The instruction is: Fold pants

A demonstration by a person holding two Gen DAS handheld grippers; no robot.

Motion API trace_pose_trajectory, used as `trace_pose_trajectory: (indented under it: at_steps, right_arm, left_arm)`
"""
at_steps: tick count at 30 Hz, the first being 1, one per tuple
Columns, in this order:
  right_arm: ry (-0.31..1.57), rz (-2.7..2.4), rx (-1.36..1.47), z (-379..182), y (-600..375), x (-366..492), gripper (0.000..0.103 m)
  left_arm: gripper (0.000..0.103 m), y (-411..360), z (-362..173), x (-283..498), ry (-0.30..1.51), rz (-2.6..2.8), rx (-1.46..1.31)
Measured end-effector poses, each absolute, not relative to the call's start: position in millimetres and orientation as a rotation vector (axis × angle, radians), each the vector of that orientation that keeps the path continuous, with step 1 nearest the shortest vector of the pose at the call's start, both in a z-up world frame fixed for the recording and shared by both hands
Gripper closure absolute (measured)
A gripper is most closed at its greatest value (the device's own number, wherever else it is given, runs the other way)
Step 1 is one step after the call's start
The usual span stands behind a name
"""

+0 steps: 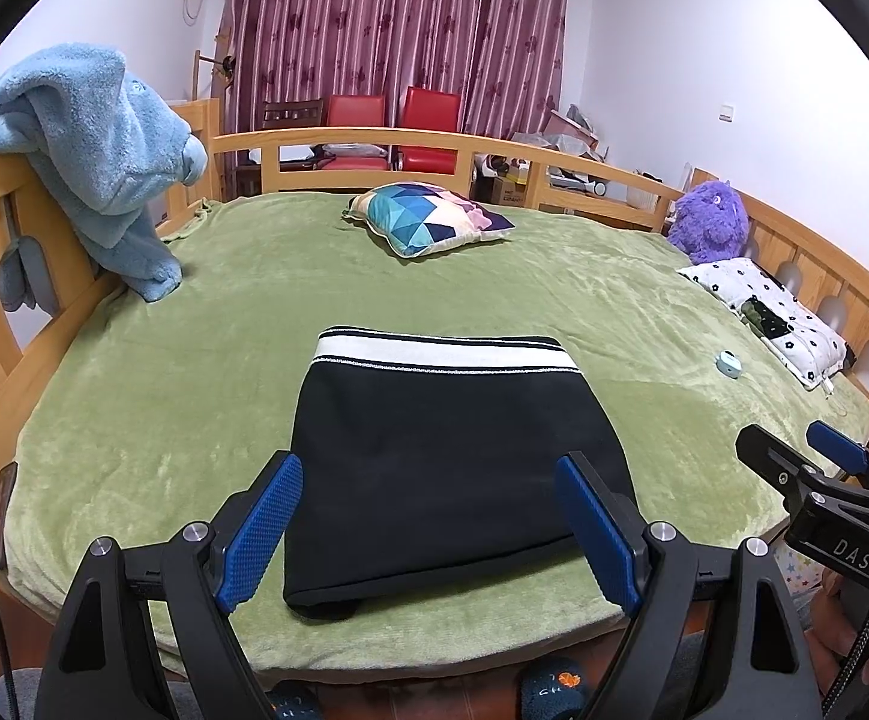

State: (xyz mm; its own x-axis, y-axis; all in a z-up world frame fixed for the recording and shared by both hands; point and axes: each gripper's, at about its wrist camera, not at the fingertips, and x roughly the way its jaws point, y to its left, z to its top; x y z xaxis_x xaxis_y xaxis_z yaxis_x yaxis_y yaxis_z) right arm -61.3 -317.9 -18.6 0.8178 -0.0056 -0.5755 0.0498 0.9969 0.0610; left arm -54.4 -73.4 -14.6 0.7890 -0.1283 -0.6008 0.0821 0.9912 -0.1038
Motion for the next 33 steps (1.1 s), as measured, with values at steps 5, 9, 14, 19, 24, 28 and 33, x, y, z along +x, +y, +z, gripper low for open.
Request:
trace_pose_trajectory:
  at_steps: [5,9,14,19,24,28,33]
  right_arm:
    - [0.612,-0.027,0.070,-20.0,-318.2,-62.4,0.001]
    - [0.616,-0.022,0.068,-21.3,-316.7,-61.1,0.001]
    - [0.616,-0.022,0.067,-21.2,-315.5,-60.7,0.001]
    - [0.617,-0.022,0.067,-21.3,-315.5,-60.1,0.001]
    - [0.616,-0.021,0.066,-21.0,-315.4,-59.5,0.001]
    - [0.617,-0.021,0.066,-20.7,-314.9,-59.5,0.001]
    - [0.618,-0.021,0.067,-20.6,-314.9,-59.4,0.001]
  left_arm:
    - [0.017,-75.1,-13.1,-55.0,0.651,-0.113,-0.078]
    - [0.017,-76.6,-12.5,-55.2,0.648,-0.114,-0.076]
    - [0.017,-78.4,-12.1,-55.9,0.648,-0.114,-0.078]
    - [0.017,-77.3,-12.4,-56.6,0.646,-0.114,-0.077]
    - [0.017,-78.8,-11.7,-57.3,0.642,-0.119,-0.076]
    - [0.017,-78.4,-12.1,-57.6,0.644,-0.119,-0.078]
    - [0.017,-78.7,-12.2,-57.7,0.642,-0.122,-0.082]
